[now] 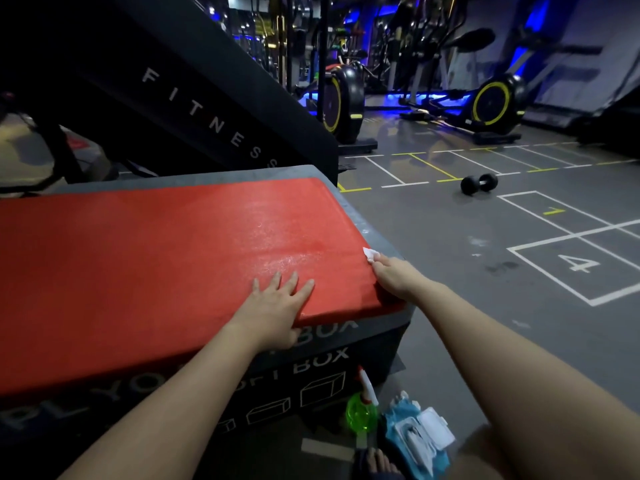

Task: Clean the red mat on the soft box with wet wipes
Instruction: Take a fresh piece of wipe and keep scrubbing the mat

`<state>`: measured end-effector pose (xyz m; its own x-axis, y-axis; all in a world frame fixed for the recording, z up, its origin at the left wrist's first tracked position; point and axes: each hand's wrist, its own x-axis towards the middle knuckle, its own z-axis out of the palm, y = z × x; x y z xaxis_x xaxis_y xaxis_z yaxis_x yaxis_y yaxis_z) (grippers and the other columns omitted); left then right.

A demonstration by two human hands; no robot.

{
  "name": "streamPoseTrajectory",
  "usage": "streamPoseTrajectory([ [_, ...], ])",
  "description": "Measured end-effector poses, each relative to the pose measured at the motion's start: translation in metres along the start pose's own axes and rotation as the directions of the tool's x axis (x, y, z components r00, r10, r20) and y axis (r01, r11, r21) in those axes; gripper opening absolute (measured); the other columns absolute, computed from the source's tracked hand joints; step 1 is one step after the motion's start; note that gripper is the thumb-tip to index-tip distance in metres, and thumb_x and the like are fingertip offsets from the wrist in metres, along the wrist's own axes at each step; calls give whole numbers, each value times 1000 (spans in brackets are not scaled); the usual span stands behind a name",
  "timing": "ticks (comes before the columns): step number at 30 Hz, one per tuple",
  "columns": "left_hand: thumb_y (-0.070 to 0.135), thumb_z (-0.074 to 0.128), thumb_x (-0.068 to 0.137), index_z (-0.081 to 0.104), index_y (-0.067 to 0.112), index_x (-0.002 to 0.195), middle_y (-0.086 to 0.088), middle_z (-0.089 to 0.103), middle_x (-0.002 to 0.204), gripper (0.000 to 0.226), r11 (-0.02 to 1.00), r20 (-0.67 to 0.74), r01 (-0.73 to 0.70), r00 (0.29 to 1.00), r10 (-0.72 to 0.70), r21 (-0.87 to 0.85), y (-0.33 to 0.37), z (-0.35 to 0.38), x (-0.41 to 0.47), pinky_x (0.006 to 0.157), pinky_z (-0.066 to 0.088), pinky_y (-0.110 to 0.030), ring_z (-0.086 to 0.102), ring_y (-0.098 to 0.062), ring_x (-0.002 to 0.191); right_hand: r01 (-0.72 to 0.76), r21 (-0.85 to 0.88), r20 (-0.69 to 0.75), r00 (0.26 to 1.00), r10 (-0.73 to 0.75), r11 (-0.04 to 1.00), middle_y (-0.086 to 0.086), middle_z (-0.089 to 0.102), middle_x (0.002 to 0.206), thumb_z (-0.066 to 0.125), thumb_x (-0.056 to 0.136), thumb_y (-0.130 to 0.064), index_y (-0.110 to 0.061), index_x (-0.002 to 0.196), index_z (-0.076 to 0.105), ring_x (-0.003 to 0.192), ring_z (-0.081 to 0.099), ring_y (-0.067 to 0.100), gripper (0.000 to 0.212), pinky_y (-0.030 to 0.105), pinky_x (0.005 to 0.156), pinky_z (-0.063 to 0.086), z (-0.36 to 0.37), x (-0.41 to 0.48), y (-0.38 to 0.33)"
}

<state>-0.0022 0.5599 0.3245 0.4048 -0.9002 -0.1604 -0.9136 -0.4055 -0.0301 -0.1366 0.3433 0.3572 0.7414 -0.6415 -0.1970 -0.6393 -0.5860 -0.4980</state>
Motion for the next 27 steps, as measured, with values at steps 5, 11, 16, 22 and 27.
streamPoseTrajectory([
  [5,40,64,94,-18,29,160,-8,-18,170,106,999,1,-1,1000,1,32,2,13,2,121,-1,-69,-15,-40,155,-112,-116,11,993,114,987,21,53,136,21,107,-32,-8,139,50,122,50,38,49,37,102,38,-8,-30,13],
  [11,39,59,94,-21,28,159,-8,-22,168,104,1000,-9,-12,1000,12,15,2,17,-4,121,-3,-68,-19,-40,154,-31,-95,6,999,32,995,14,48,145,29,95,-26,-25,148,37,129,44,34,53,40,105,38,3,-25,18],
  [16,44,54,100,-20,28,160,-8,-19,169,97,998,-49,-33,998,36,47,3,20,-11,122,2,-68,-15,-40,154,-35,-115,-39,999,31,993,15,48,145,29,96,-23,-26,146,43,129,46,35,52,38,103,39,5,-9,18],
  [22,19,56,99,-17,29,160,-7,-18,169,95,999,0,-49,999,49,-9,-3,13,2,120,0,-70,-15,-42,154,-8,-101,-18,1000,6,995,6,49,147,32,100,-23,-38,143,46,130,47,29,48,32,103,39,5,-39,37],
  [27,14,54,98,-18,28,160,-8,-20,169,96,999,0,-35,999,35,-3,-1,12,8,119,-1,-72,-17,-43,153,-8,-109,-33,999,5,994,10,45,149,31,100,-19,-27,145,46,132,44,31,48,31,104,35,2,-48,33],
])
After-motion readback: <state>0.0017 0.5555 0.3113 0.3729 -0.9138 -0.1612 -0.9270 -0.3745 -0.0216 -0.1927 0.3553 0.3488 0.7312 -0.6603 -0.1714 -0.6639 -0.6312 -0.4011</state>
